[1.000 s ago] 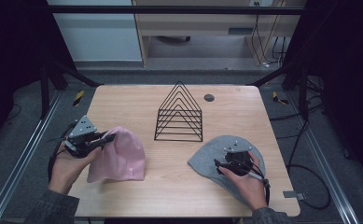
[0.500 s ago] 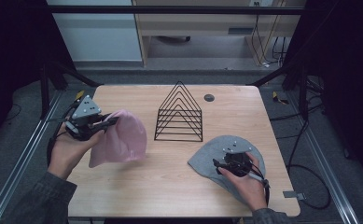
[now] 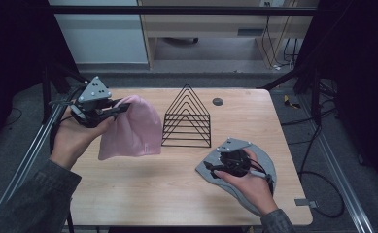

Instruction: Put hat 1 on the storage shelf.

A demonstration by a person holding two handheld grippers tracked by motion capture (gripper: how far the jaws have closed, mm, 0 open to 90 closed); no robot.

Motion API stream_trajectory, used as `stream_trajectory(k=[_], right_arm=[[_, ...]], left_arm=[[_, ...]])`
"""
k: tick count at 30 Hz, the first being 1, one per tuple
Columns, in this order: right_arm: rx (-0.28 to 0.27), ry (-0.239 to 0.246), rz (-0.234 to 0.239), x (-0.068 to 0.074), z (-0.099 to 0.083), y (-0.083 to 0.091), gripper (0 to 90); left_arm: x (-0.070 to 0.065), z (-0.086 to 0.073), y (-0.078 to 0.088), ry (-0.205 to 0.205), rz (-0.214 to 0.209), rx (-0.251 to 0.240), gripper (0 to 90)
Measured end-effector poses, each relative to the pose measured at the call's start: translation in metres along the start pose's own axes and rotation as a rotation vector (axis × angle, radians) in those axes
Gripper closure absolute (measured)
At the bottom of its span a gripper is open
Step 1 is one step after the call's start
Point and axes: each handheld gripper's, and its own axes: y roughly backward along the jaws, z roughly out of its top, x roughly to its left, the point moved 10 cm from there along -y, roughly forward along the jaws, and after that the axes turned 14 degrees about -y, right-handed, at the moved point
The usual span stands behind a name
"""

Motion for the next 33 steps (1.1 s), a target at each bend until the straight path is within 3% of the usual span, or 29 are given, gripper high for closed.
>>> stream_trajectory(k=[8,10,16,25,29,33], right_arm=[[0.003,0.044,0.056,0.035,0.036,-0.011,31.2],[0.001,0.048,0.062,0.038,0.038,-0.012,32.5],[0.009,0.082,0.120,0.066,0.057,-0.020,38.1],[-0.010,0.082,0.153,0.079,0.075,-0.027,42.4],[-0.020,0.041,0.194,0.083,0.083,-0.032,44.0],[-0.024,0.046,0.220,0.084,0.086,-0.033,65.2]], left_arm=[[0.009,0.013,0.000,0.012,-0.004,0.004,80.7],[0.011,0.017,0.000,0.014,-0.002,0.002,80.7],[0.009,0.037,0.003,-0.009,-0.005,-0.003,80.7],[-0.005,0.062,0.006,-0.024,-0.032,-0.043,80.6],[-0.011,0.074,0.011,-0.031,-0.044,-0.072,80.6],[-0.015,0.080,0.013,-0.047,-0.049,-0.079,80.4]])
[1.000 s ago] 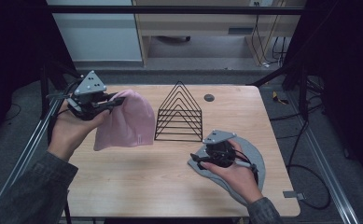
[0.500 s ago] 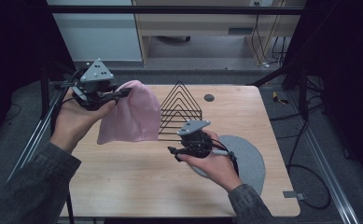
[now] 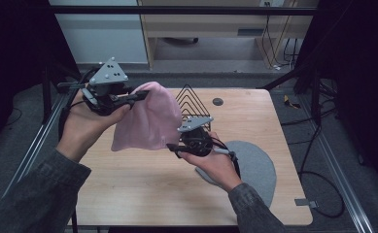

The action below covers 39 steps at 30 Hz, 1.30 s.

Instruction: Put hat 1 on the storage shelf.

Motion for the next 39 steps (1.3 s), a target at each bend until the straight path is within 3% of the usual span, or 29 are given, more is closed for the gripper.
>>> stream_trajectory(k=[4,6,14,20,25,29,33,39], right_arm=[[-0.022,0.004,0.025,-0.003,0.007,0.007,78.2],[-0.012,0.013,0.013,-0.009,0.009,0.009,79.4],[0.004,0.042,-0.017,-0.036,0.020,0.026,81.4],[0.000,0.059,-0.022,-0.047,0.028,0.036,82.0],[-0.017,0.064,-0.037,-0.053,0.039,0.041,82.0],[-0.045,0.068,-0.069,-0.066,0.060,0.047,81.9],[-0.064,0.036,-0.102,-0.085,0.074,0.047,81.9],[-0.069,0.020,-0.141,-0.102,0.079,0.041,81.9]], left_arm=[[0.006,-0.004,-0.005,0.021,-0.002,-0.003,80.3],[0.009,-0.006,-0.010,0.049,-0.009,-0.023,80.3],[0.017,-0.009,-0.022,0.081,-0.047,-0.054,79.8],[0.023,-0.008,-0.026,0.117,-0.056,-0.074,79.7],[0.037,0.003,-0.028,0.126,-0.036,-0.087,79.6],[0.050,0.015,-0.033,0.132,-0.036,-0.109,79.7],[0.067,0.024,-0.048,0.132,-0.020,-0.105,79.6],[0.076,0.029,-0.073,0.131,-0.016,-0.124,79.4]])
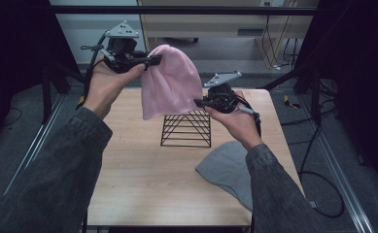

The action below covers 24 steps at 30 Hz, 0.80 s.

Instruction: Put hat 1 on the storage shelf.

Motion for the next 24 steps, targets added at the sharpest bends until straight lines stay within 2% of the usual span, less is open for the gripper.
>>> stream_trajectory(k=[3,7,10,18,24], right_arm=[[0.010,-0.013,-0.043,-0.016,-0.003,-0.007,81.9],[0.011,-0.027,-0.058,-0.025,-0.006,-0.010,81.9],[0.000,-0.035,-0.076,-0.031,-0.009,-0.013,81.9],[-0.014,-0.058,-0.080,-0.035,-0.018,-0.021,81.9],[-0.004,-0.040,-0.101,-0.036,-0.027,-0.025,81.7]], left_arm=[[0.004,-0.003,-0.017,0.030,-0.012,-0.010,79.4],[0.007,-0.004,-0.031,0.012,0.005,-0.031,79.4],[0.006,-0.005,-0.044,0.013,-0.008,-0.046,79.2],[0.007,-0.011,-0.058,0.011,0.004,-0.041,78.4],[0.004,-0.017,-0.066,0.005,0.003,-0.040,78.3]])
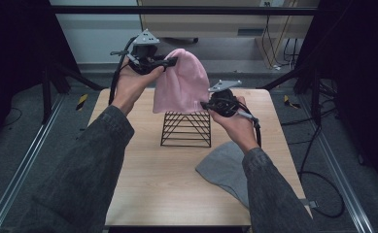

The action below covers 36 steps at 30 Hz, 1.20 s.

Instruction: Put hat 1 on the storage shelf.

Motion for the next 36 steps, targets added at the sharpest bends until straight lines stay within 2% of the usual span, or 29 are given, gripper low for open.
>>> stream_trajectory(k=[3,13,22,29,31,36], right_arm=[[-0.007,-0.005,0.000,0.000,-0.002,-0.001,81.8],[0.011,0.017,-0.017,-0.002,-0.024,-0.006,81.6],[0.028,0.024,-0.017,-0.005,-0.039,-0.004,80.0],[0.056,0.038,-0.043,-0.007,-0.048,-0.006,79.2],[0.056,0.032,-0.035,-0.005,-0.048,-0.005,79.1],[0.077,0.053,-0.025,0.002,-0.052,-0.005,75.3]], left_arm=[[0.000,-0.003,-0.003,-0.002,0.012,-0.003,78.3],[-0.015,-0.021,-0.011,0.011,-0.021,0.004,78.4],[-0.028,-0.031,-0.012,0.000,-0.043,0.024,78.1],[-0.035,-0.039,-0.013,0.000,-0.051,0.032,77.8],[-0.036,-0.041,-0.013,0.003,-0.055,0.027,77.7],[-0.043,-0.047,-0.012,-0.007,-0.070,0.027,77.8]])
